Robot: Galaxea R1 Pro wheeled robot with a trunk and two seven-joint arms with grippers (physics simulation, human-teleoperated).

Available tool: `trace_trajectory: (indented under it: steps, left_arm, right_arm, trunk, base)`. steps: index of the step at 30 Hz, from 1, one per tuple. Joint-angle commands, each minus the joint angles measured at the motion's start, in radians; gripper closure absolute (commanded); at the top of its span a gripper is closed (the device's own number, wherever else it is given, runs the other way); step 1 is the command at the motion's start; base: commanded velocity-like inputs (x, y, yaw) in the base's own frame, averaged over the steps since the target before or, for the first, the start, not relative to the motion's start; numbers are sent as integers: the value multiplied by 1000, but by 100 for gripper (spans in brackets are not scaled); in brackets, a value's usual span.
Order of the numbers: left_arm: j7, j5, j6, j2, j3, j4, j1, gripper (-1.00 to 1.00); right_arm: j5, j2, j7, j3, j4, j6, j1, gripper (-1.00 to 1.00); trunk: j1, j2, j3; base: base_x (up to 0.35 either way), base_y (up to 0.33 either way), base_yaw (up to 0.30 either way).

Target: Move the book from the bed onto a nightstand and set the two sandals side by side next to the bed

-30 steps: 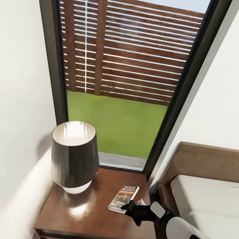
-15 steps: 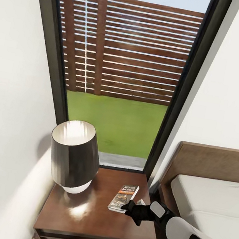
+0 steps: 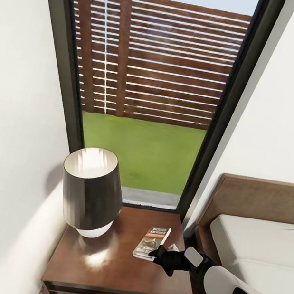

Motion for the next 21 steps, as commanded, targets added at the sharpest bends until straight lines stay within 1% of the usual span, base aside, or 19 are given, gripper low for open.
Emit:
trace_trajectory:
  steps: [1,8,21]
  left_arm:
    - [5,8,-4,0,-9,1,-1,-100]
    - [5,8,-4,0,-9,2,-1,-100]
    - [5,8,-4,0,-9,1,-1,-100]
  right_arm:
    - [10,0,5,-5,1,3,-1,100]
    - [11,0,4,-5,2,4,-2,100]
    - [11,1,5,-5,2,4,-2,100]
  trunk:
    - [4,-8,-4]
    - [31,-57,-26]
    - [31,-57,-26]
  base:
    - [0,0,0]
    - [0,0,0]
    - [0,0,0]
